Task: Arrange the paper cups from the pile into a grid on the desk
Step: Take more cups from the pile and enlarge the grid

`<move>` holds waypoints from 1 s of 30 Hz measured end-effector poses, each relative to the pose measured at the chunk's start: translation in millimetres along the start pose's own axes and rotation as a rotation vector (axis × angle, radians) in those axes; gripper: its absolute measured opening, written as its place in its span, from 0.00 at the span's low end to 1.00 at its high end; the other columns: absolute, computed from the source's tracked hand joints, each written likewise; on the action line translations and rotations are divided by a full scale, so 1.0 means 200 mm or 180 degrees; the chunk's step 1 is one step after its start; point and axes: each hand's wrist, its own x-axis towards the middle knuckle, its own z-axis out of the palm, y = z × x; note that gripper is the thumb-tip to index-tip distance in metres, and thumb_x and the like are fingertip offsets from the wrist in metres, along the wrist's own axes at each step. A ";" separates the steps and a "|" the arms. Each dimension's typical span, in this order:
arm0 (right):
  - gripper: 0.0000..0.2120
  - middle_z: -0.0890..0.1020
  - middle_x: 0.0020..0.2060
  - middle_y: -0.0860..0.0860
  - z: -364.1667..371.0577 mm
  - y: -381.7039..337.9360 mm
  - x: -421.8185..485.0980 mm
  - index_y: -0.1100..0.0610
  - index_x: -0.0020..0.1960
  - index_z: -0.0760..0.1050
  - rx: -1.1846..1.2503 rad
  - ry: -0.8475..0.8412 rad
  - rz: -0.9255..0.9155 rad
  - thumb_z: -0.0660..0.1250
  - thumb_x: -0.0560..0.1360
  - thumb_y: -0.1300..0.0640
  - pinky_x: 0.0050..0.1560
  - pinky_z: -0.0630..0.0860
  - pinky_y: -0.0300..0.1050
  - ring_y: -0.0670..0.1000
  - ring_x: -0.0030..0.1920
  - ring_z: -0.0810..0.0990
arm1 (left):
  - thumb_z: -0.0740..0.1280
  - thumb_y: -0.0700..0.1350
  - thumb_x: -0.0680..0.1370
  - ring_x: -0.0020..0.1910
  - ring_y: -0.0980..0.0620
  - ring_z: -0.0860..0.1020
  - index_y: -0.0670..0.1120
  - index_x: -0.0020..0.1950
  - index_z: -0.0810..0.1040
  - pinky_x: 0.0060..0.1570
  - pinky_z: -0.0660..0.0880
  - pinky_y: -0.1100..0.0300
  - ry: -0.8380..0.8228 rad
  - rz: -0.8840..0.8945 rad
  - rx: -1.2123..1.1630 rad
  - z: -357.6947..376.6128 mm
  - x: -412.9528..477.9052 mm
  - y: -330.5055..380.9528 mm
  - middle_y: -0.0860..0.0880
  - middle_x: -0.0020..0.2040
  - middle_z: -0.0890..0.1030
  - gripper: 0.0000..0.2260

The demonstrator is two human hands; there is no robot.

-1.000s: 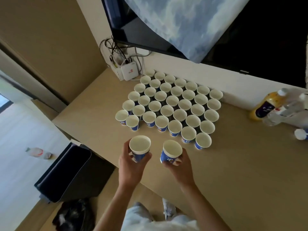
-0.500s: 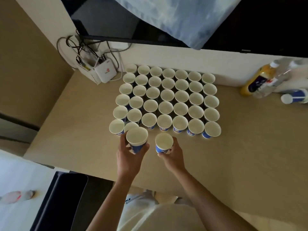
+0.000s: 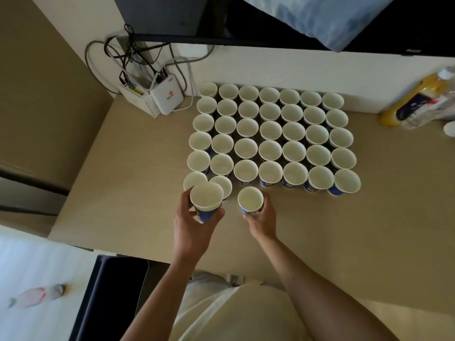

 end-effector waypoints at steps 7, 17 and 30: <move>0.33 0.82 0.51 0.43 0.08 0.02 0.05 0.36 0.56 0.72 0.0241 0.0097 -0.0016 0.75 0.62 0.67 0.55 0.81 0.58 0.50 0.53 0.82 | 0.81 0.41 0.67 0.52 0.57 0.80 0.52 0.63 0.75 0.49 0.78 0.61 -0.0087 0.0011 0.0015 -0.05 0.06 -0.03 0.59 0.54 0.81 0.28; 0.35 0.79 0.59 0.49 0.09 0.04 0.05 0.46 0.65 0.72 0.0416 -0.0050 0.0101 0.73 0.64 0.73 0.60 0.80 0.52 0.45 0.57 0.80 | 0.81 0.42 0.67 0.51 0.57 0.80 0.53 0.63 0.75 0.47 0.79 0.61 -0.0211 0.0078 -0.0007 -0.04 0.07 -0.04 0.62 0.53 0.81 0.28; 0.33 0.81 0.59 0.44 -0.48 -0.27 -0.17 0.52 0.67 0.73 0.0445 -0.0443 -0.0513 0.77 0.63 0.55 0.56 0.75 0.41 0.47 0.61 0.79 | 0.81 0.47 0.62 0.53 0.67 0.77 0.59 0.60 0.72 0.47 0.73 0.75 -0.1139 0.0524 -0.0092 0.32 0.02 0.10 0.55 0.56 0.79 0.30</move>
